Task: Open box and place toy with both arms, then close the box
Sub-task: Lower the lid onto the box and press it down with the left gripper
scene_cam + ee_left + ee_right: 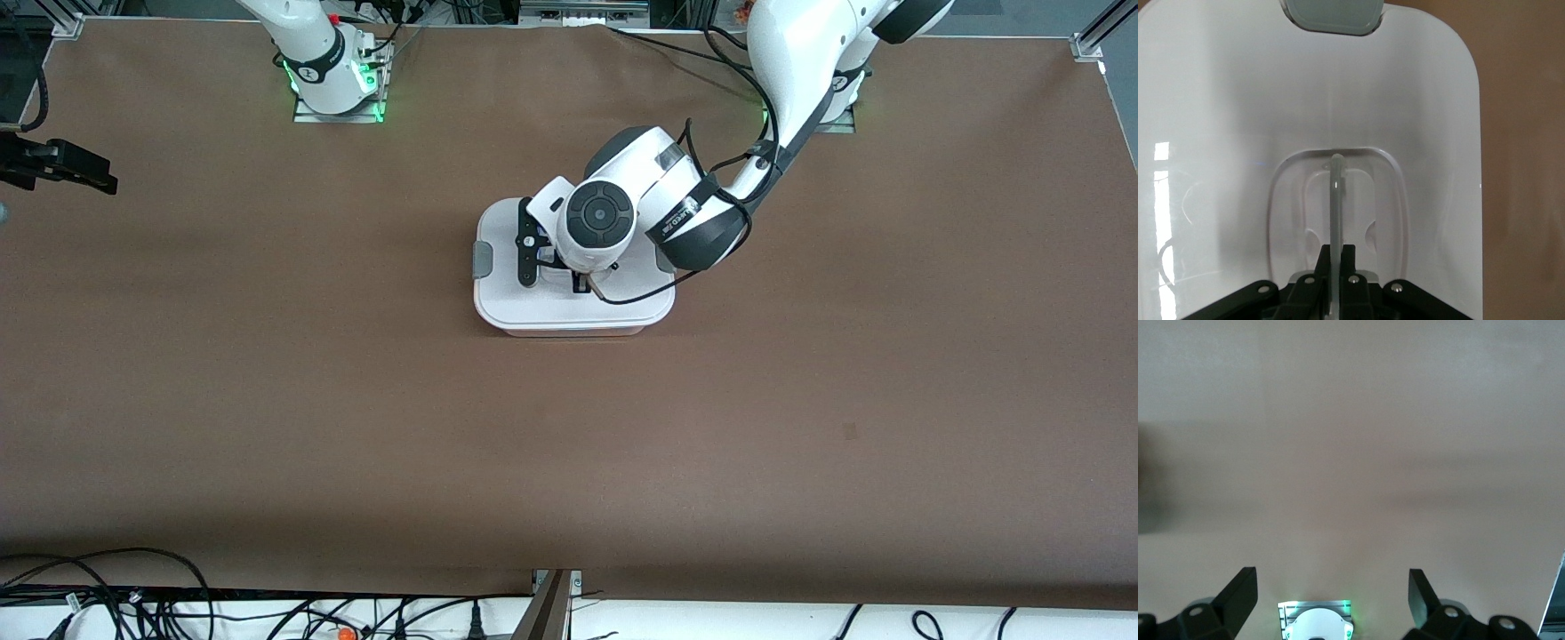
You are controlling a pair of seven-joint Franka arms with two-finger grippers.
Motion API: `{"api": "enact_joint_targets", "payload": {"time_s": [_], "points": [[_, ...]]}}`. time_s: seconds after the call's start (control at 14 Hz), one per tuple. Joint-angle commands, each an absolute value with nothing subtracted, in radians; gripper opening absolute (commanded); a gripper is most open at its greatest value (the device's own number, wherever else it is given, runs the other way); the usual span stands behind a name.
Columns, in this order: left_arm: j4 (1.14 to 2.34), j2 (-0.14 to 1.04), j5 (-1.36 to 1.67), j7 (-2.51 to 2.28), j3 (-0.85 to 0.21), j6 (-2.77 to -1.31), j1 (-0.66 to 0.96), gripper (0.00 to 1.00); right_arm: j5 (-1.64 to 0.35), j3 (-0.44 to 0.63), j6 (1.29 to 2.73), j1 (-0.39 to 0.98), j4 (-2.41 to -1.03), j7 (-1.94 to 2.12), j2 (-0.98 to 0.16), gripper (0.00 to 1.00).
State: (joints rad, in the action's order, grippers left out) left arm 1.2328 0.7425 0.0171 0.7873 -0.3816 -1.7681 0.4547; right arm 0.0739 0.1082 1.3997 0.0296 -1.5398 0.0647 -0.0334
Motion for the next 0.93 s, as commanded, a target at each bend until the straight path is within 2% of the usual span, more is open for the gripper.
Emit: {"api": "enact_joint_targets", "payload": {"time_s": [0.0, 0.86], "points": [[1.246, 0.752, -0.018, 0.818, -0.38, -1.772, 0.454, 0.0, 0.058, 0.109, 1.378, 0.025, -1.509, 0.078, -0.048, 1.0], [1.266, 0.768, -0.02, 0.836, -0.382, -1.793, 0.457, 0.0, 0.057, 0.11, 1.379, 0.025, -1.509, 0.078, -0.046, 1.0]]}}
